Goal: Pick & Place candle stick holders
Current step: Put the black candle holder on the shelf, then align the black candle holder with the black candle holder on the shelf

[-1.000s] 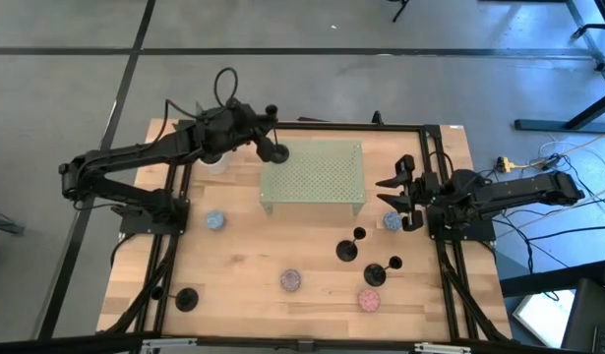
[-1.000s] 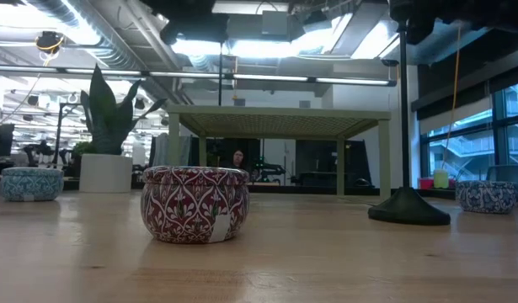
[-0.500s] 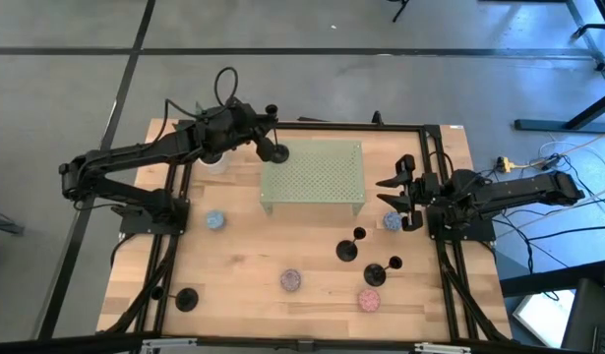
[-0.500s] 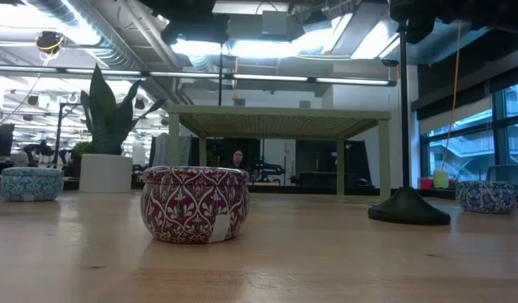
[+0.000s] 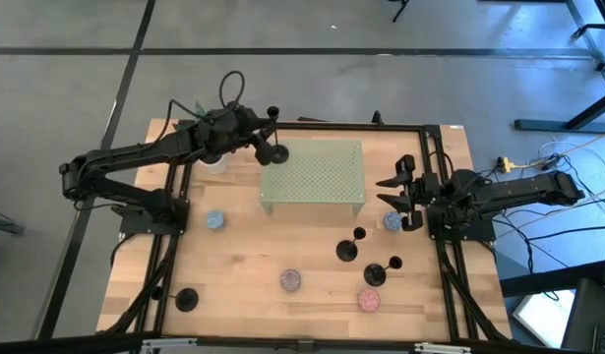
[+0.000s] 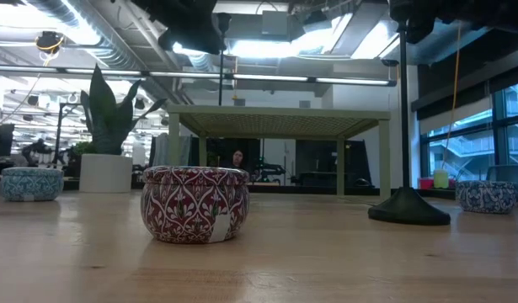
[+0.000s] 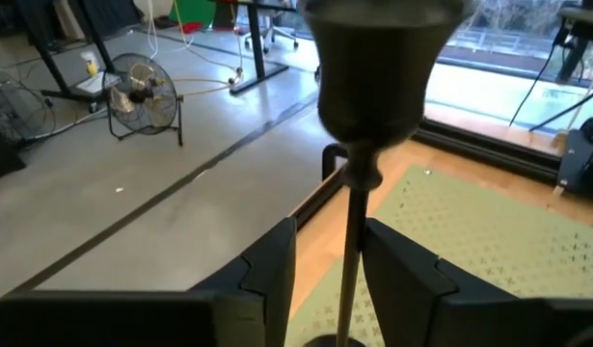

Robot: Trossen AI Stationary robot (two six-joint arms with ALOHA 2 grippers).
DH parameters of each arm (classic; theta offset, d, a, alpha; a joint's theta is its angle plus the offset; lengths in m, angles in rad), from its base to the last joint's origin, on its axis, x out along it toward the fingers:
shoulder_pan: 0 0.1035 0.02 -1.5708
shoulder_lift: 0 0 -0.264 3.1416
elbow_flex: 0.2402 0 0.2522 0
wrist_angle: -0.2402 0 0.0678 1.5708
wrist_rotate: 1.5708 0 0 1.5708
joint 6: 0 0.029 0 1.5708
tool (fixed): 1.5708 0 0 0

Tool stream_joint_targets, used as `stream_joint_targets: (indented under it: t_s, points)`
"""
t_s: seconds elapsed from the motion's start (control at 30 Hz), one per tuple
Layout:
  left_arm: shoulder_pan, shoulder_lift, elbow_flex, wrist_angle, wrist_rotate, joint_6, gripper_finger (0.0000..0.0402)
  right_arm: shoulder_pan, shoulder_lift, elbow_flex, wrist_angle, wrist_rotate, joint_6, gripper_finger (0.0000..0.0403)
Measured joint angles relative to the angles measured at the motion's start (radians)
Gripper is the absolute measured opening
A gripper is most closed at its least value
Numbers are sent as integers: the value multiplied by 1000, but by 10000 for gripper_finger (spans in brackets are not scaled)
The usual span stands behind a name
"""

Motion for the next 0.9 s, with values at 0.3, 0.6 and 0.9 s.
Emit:
stream_joint_targets:
  t_s: [0.3,0.6,0.9]
  points:
    - [0,-38,1,-10,-3,27,145,0,0,0,0,0,0,145]
    - [-53,-167,2,-126,41,26,159,0,0,0,0,0,0,145]
    - [-166,-315,2,-317,362,26,152,0,0,0,0,0,0,145]
